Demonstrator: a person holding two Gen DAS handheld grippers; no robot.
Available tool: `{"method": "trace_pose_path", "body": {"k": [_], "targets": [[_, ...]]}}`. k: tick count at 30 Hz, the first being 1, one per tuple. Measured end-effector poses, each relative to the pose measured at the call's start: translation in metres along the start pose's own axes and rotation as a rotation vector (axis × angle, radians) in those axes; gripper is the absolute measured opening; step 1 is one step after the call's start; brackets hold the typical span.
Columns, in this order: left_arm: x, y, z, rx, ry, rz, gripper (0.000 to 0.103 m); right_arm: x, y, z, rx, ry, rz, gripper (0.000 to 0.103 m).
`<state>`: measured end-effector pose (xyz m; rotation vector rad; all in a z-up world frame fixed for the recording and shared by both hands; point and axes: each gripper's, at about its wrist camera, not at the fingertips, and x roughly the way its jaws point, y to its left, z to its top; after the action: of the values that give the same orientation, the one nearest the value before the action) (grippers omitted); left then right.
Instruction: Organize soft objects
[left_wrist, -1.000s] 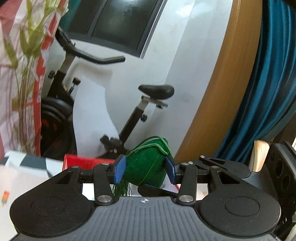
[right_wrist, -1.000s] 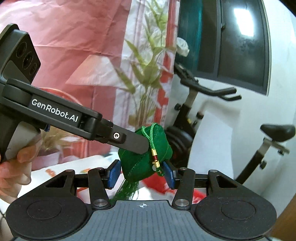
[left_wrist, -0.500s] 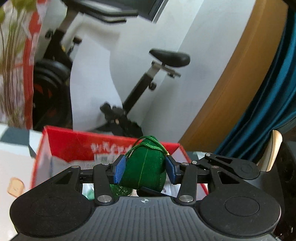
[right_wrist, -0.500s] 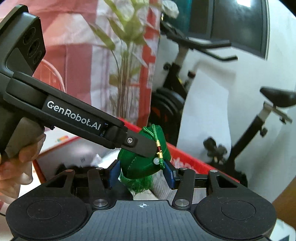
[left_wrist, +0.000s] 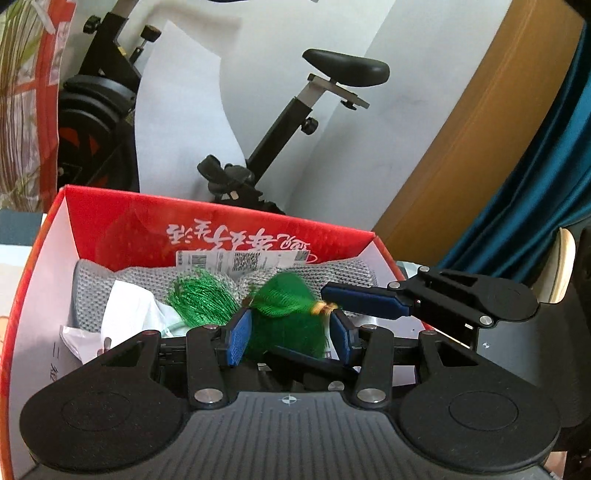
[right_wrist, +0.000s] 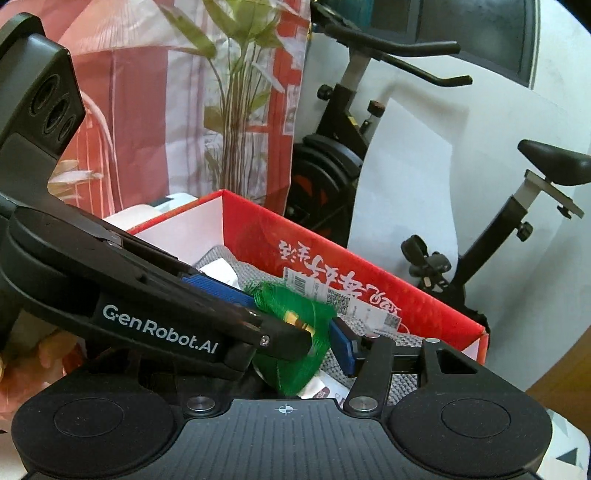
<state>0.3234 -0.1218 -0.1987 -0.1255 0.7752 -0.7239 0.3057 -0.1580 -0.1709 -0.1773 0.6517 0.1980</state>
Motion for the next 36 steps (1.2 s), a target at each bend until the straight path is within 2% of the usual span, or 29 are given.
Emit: {"method": "trace_pose_path", "body": {"k": [2, 7, 11, 15, 18, 20, 22, 25, 27, 29, 31, 36], "targets": [[0.0, 0.001, -0.001, -0.003, 0.002, 0.0, 0.048, 0.001, 0.001, 0.0, -0.003, 0.006, -0.006, 0.056], [0.002, -0.001, 0.0, 0.023, 0.004, 0.021, 0.05, 0.008, 0.005, 0.0, -0.017, 0.045, -0.028, 0.058], [0.001, -0.001, 0.0, 0.043, -0.002, 0.054, 0.053, 0.01, 0.007, 0.0, -0.026, 0.05, -0.045, 0.072], [-0.006, 0.001, -0.001, 0.052, -0.014, 0.086, 0.058, 0.011, 0.004, 0.0, -0.011, 0.059, -0.054, 0.077], [-0.017, 0.0, -0.002, 0.077, -0.038, 0.112, 0.072, 0.008, 0.001, 0.001, 0.007, 0.054, -0.054, 0.088], [-0.026, 0.0, -0.002, 0.096, -0.067, 0.131, 0.087, 0.002, -0.001, 0.002, 0.022, 0.039, -0.069, 0.098], [-0.037, 0.0, -0.003, 0.102, -0.098, 0.151, 0.095, -0.005, -0.002, 0.002, 0.042, 0.027, -0.094, 0.102], [-0.056, 0.001, -0.002, 0.095, -0.139, 0.174, 0.103, -0.016, -0.004, 0.002, 0.075, 0.031, -0.132, 0.102], [-0.062, 0.0, 0.001, 0.085, -0.128, 0.227, 0.103, -0.021, -0.006, 0.001, 0.111, 0.04, -0.135, 0.103], [-0.064, 0.0, 0.004, 0.078, -0.073, 0.277, 0.103, -0.027, -0.009, -0.002, 0.162, 0.055, -0.133, 0.103], [-0.068, 0.0, 0.004, 0.077, -0.05, 0.31, 0.103, -0.034, -0.01, -0.005, 0.211, 0.058, -0.128, 0.103], [-0.089, -0.001, -0.003, 0.08, -0.095, 0.383, 0.103, -0.053, -0.008, -0.012, 0.304, 0.041, -0.157, 0.103]]}}
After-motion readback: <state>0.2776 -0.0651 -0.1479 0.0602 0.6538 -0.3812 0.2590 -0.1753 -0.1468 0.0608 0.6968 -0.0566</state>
